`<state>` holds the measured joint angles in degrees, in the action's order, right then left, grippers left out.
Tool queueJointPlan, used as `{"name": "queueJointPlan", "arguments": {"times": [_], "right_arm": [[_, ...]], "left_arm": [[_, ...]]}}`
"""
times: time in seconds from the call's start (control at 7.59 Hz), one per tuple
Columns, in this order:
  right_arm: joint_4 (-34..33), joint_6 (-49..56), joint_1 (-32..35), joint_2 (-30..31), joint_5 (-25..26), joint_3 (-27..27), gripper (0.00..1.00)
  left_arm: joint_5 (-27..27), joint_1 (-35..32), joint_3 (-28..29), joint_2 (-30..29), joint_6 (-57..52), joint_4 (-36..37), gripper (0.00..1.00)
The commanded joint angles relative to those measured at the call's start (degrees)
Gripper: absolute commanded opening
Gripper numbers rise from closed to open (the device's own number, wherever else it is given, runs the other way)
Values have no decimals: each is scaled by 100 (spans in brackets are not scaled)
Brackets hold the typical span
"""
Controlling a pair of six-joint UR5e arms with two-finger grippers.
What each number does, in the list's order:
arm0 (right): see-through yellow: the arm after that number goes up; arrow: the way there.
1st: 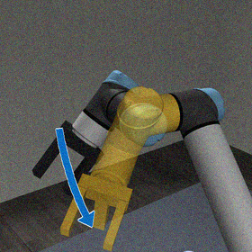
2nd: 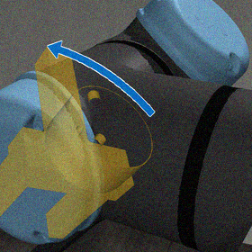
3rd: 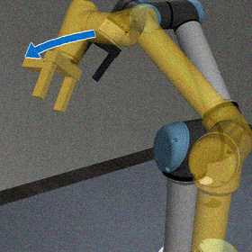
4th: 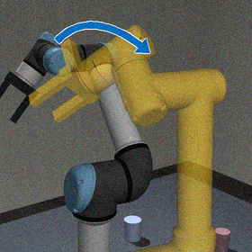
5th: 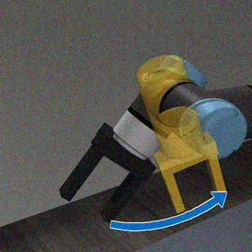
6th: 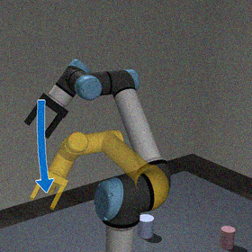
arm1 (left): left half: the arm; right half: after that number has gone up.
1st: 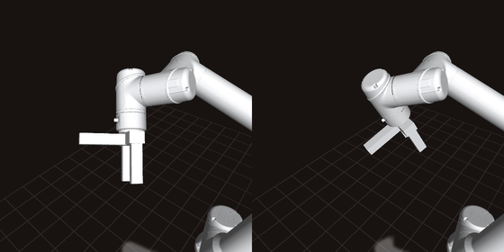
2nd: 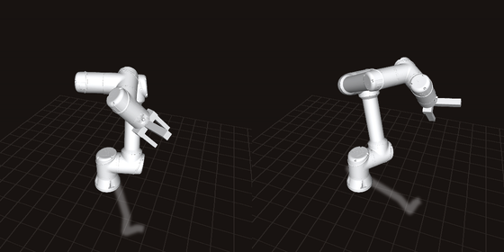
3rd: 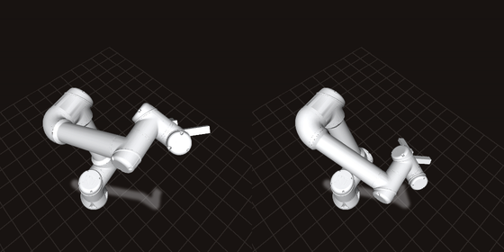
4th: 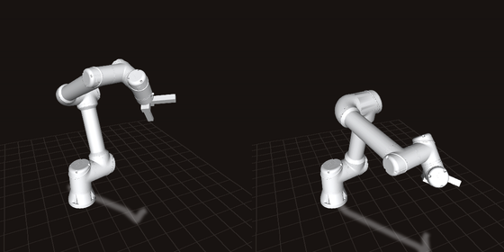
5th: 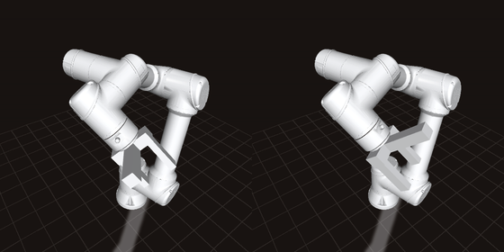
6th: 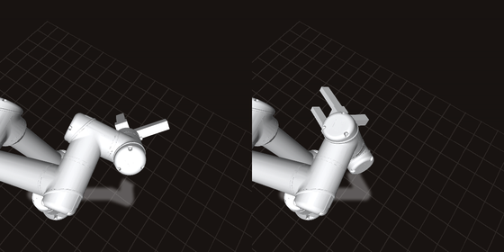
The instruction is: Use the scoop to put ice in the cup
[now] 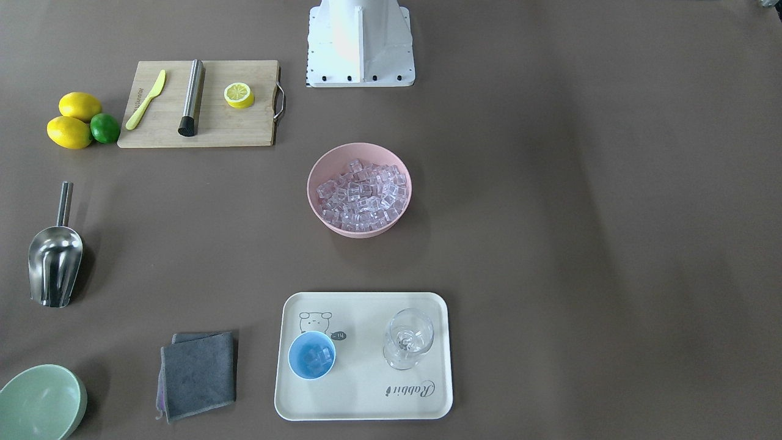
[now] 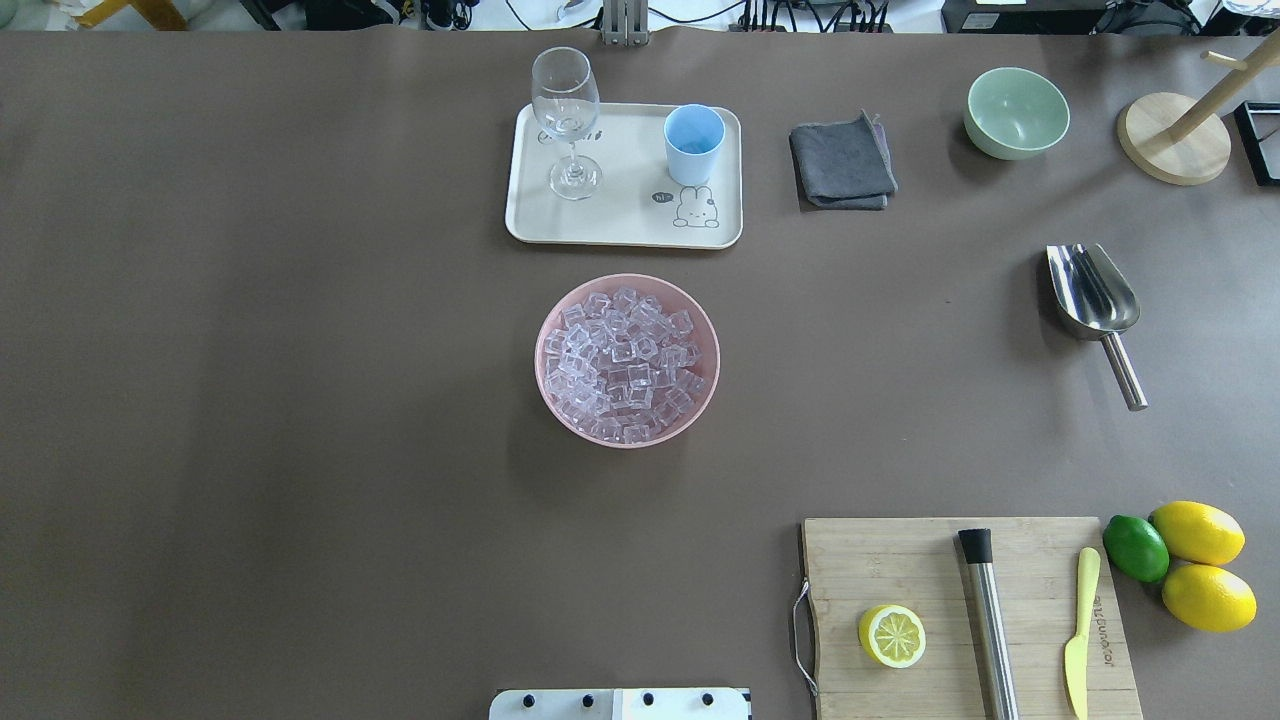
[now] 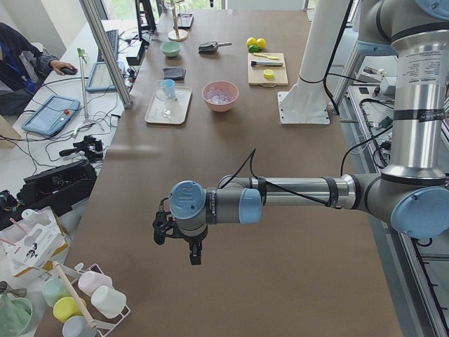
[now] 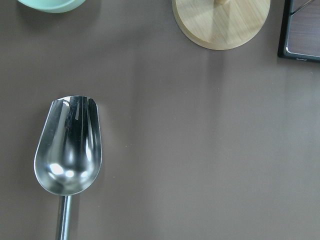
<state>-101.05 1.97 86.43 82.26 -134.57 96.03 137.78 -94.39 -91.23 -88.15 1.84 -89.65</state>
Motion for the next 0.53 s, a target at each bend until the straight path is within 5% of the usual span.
{"name": "queueJointPlan", "arguments": {"times": [0.0, 0.4], "right_arm": [[-55, 975, 330, 53, 10, -415, 100], [-55, 1121, 410, 80, 54, -559, 100]], "left_arm": [[-22, 0, 8, 0, 0, 0, 98], [-14, 0, -9, 0, 0, 0, 98]]}}
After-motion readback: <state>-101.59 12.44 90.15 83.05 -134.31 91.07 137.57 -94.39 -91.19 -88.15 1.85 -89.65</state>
